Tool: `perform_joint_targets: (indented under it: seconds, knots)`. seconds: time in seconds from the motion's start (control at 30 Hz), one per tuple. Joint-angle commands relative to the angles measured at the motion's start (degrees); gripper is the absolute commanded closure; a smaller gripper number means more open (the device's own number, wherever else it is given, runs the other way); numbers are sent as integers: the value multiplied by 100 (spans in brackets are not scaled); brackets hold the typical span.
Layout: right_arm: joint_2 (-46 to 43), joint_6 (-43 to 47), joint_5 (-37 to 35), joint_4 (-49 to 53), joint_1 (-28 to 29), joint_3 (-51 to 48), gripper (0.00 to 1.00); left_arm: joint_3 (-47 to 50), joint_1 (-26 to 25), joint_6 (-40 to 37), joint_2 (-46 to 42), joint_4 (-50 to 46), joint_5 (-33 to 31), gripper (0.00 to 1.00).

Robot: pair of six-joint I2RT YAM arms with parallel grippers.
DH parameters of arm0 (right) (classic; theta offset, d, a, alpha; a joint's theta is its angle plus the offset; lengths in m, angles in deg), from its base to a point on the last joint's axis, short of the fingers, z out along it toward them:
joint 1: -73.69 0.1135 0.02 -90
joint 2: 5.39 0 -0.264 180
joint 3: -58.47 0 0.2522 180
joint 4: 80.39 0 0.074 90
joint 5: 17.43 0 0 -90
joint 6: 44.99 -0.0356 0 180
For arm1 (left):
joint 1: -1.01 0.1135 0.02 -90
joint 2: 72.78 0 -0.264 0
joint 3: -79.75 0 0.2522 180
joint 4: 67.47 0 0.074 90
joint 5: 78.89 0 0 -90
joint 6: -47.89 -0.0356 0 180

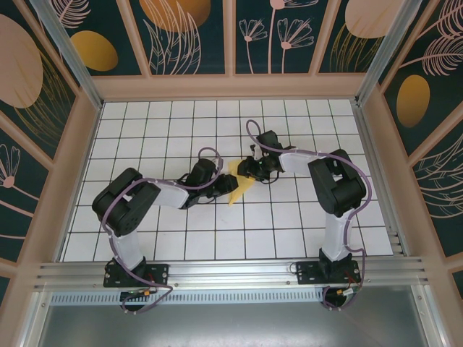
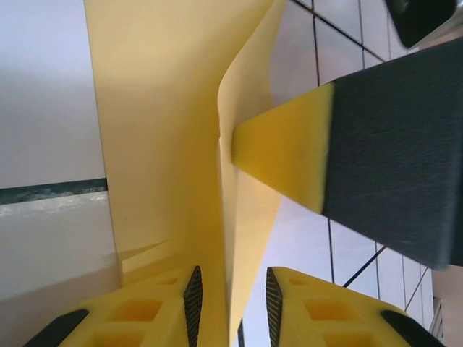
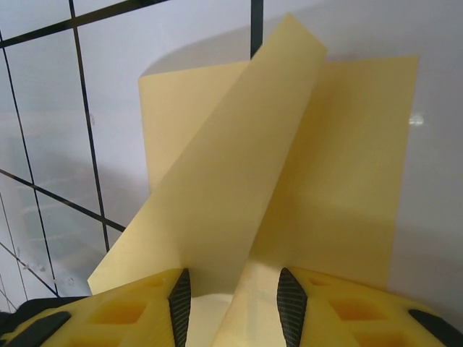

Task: Fold a paper plane with a square sheet of paper (pick it up from the middle)
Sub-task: Fourth fold the wing at the center of the table.

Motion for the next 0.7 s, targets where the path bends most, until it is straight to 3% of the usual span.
perform_joint_targets:
  seconds: [0.0,0.13,0.37,0.67]
  knots:
    - [432,12,-530,316,49,-89,57,-160,23,27,167,178,200,69]
    - [427,21,-521,316,52,-87,55,-204,22,22,246,146,194,75]
    - [297,176,-307,227,4,-92,55,-92,24,6,224,50,-13,97]
    - [-253,517,784,-320,-258,-219,55,345,79,372,86,860,113,100]
